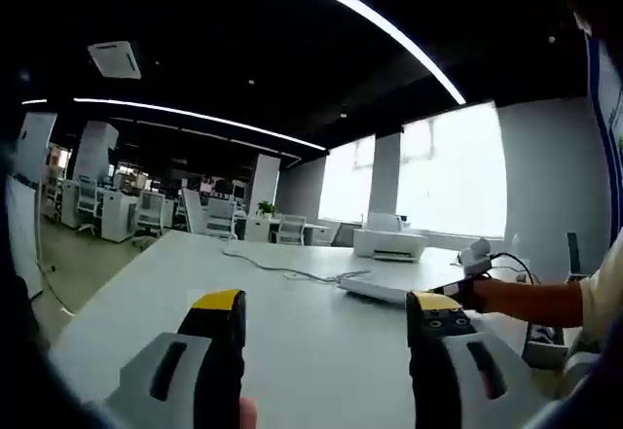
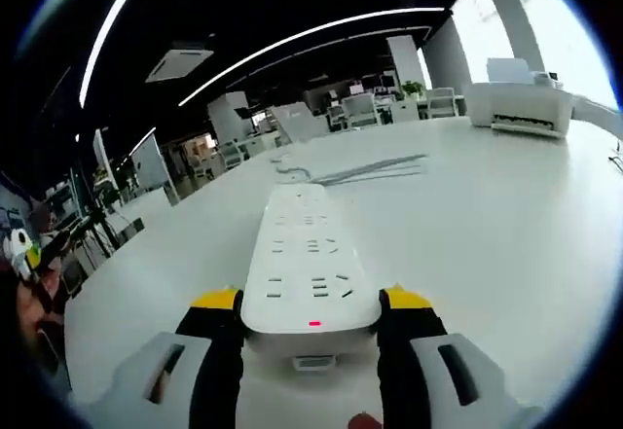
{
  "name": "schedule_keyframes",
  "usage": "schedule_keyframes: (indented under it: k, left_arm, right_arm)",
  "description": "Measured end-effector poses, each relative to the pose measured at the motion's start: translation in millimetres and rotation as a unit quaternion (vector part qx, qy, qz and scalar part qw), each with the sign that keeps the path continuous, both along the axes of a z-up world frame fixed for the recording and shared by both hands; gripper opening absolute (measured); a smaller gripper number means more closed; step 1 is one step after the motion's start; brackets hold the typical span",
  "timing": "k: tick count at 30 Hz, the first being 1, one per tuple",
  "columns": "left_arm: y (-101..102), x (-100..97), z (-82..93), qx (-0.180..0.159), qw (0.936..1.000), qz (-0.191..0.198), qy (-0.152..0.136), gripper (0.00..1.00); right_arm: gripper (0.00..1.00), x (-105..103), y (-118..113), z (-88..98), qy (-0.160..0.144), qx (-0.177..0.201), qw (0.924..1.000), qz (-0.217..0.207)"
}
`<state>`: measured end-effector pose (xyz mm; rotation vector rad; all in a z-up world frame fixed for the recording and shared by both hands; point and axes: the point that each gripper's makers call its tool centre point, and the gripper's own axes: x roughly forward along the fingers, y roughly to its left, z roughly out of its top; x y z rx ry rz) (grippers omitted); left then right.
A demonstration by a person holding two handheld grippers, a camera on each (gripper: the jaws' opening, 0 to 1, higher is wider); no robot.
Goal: Pick up the power strip scattered on the table, fix it on the side mounting bracket of the table, and press the switch
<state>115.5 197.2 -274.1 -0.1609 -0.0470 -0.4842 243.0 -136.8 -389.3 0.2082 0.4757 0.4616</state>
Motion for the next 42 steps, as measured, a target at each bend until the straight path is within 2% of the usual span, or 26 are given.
schedule_keyframes:
  k: [2, 6, 12, 17, 23, 24, 25, 27, 29, 31, 37, 42]
  left_arm:
    - [-9.4, 6.0, -2.0, 0.002, 0.9999, -0.008, 0.011, 0.73]
    - [-25.1, 13.3, 0.9, -0.005, 0.9996, -0.024, 0.015, 0.73]
    - [-37.8, 18.1, 3.8, -0.013, 0.9991, -0.032, 0.024, 0.71]
    - [-45.4, 25.0, 5.4, -0.061, 0.9959, -0.046, 0.049, 0.73]
    - [-63.9, 39.3, 0.5, -0.113, 0.9874, -0.072, 0.083, 0.73]
    - [-69.1, 40.9, -1.3, -0.129, 0.9839, -0.078, 0.096, 0.72]
    - [-72.6, 44.4, -3.6, -0.129, 0.9833, -0.080, 0.099, 0.72]
    - [-84.6, 48.2, -11.8, -0.142, 0.9768, -0.095, 0.129, 0.71]
    - [-91.9, 51.6, -14.1, -0.152, 0.9729, -0.105, 0.139, 0.71]
    - [-105.5, 60.5, -17.3, -0.176, 0.9641, -0.116, 0.161, 0.71]
    - [-119.0, 74.1, -32.3, -0.164, 0.9622, -0.107, 0.189, 0.70]
    - [-126.7, 82.6, -40.7, -0.183, 0.9536, -0.107, 0.214, 0.71]
  right_arm:
    - [0.50, -0.9, 0.4, -0.4, 0.003, 0.010, 0.9999, -0.002]
    - [0.50, -2.5, 0.5, -0.5, 0.009, 0.033, 0.9994, -0.007]
    - [0.49, -3.5, -0.4, 1.7, 0.014, 0.065, 0.9977, -0.013]
    - [0.49, -4.3, -0.4, 3.4, 0.020, 0.097, 0.9949, -0.019]
    - [0.49, -5.1, 1.0, 4.7, 0.026, 0.112, 0.9932, -0.021]
    - [0.49, -5.3, 1.1, 4.9, 0.027, 0.115, 0.9928, -0.021]
    - [0.49, -5.4, 1.2, 4.9, 0.027, 0.116, 0.9926, -0.021]
    - [0.49, -5.7, 1.3, 5.3, 0.025, 0.118, 0.9924, -0.022]
    - [0.49, -6.3, 2.3, 5.4, 0.023, 0.115, 0.9929, -0.022]
    - [0.49, -7.4, 4.5, 4.5, 0.018, 0.101, 0.9945, -0.021]
    - [0.50, -6.7, 3.6, 3.8, 0.015, 0.095, 0.9952, -0.021]
    - [0.50, -6.2, 2.7, 3.3, 0.013, 0.093, 0.9954, -0.021]
